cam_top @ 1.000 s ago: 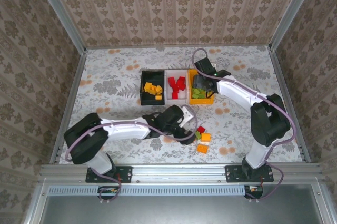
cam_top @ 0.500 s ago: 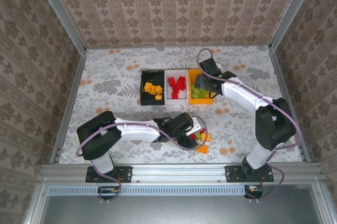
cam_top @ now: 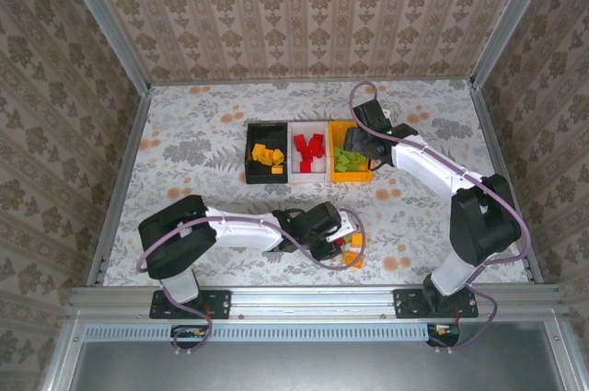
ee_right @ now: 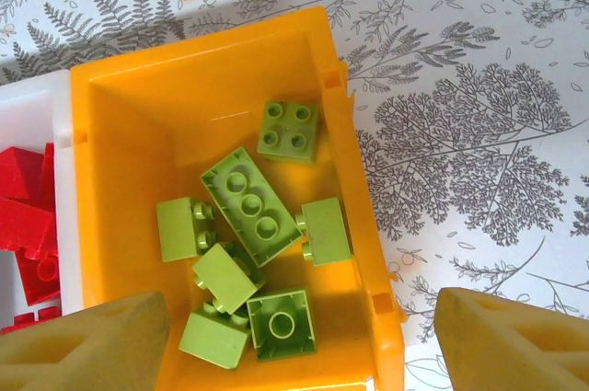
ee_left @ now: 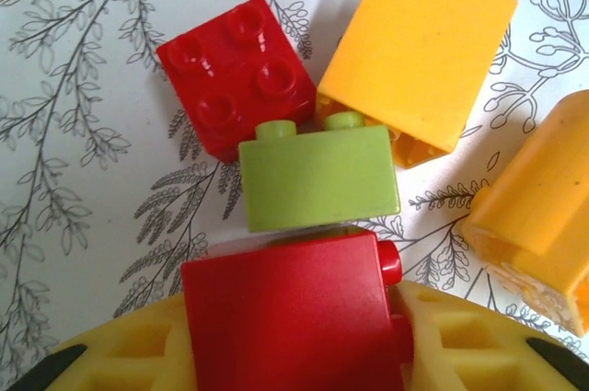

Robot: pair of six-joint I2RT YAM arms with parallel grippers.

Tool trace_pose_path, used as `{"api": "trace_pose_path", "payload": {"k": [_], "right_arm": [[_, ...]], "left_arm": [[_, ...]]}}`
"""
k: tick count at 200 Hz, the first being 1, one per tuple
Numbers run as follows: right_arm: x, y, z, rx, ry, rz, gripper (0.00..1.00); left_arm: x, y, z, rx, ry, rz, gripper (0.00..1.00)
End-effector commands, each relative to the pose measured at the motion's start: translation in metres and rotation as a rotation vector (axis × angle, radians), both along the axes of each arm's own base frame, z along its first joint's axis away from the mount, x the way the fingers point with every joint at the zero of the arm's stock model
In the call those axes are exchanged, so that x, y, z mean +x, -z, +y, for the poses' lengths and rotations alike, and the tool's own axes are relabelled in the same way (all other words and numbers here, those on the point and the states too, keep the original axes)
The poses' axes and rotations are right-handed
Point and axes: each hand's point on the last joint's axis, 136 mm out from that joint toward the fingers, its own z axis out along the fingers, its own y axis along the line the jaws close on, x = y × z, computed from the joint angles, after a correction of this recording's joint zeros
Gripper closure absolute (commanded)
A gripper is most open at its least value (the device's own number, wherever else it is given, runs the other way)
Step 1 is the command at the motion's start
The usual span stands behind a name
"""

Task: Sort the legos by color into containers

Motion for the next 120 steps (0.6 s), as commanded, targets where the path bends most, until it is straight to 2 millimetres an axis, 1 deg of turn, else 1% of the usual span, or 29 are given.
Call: {"api": "trace_pose_path", "payload": {"k": [1, 5, 20, 36, 57, 70, 82, 90, 96, 105, 120], "right_arm": [[-0.006, -0.007, -0.005, 0.028, 0.018, -0.016, 0.23], [-0.007, -0.007, -0.005, 0.029, 0.019, -0.016, 0.23], [-0.010, -0.007, -0.006, 0.036, 0.023, -0.020, 0.23], [-0.015, -0.007, -0.007, 0.052, 0.027, -0.018, 0.23], [-0.021, -0.004, -0.007, 0.070, 0.030, -0.016, 0.23], [-0.026, -0.001, -0.008, 0.074, 0.033, -0.007, 0.23], [-0.030, 0.000, -0.009, 0.079, 0.033, -0.007, 0.23], [-0.033, 0.001, -0.009, 0.084, 0.031, -0.006, 0.23], [-0.034, 0.001, -0.009, 0.085, 0.029, -0.004, 0.23], [-0.038, 0.003, -0.009, 0.088, 0.027, 0.002, 0.23], [-0.043, 0.004, -0.010, 0.092, 0.021, 0.009, 0.23]], "left_arm": [[0.013, -0.018, 0.010, -0.055, -0.060, -0.018, 0.66], [0.016, -0.019, 0.013, -0.060, -0.077, -0.018, 0.66], [0.028, -0.035, 0.024, -0.100, -0.131, -0.031, 0.67], [0.044, -0.058, 0.033, -0.152, -0.194, -0.066, 0.67], [0.079, -0.089, 0.046, -0.228, -0.324, -0.103, 0.67], [0.107, -0.108, 0.055, -0.283, -0.425, -0.119, 0.67], [0.134, -0.123, 0.063, -0.316, -0.525, -0.145, 0.63], [0.151, -0.126, 0.069, -0.314, -0.586, -0.143, 0.63], [0.164, -0.132, 0.070, -0.318, -0.622, -0.144, 0.63], [0.182, -0.131, 0.074, -0.298, -0.679, -0.133, 0.63], [0.202, -0.133, 0.067, -0.302, -0.707, -0.109, 0.63]]}}
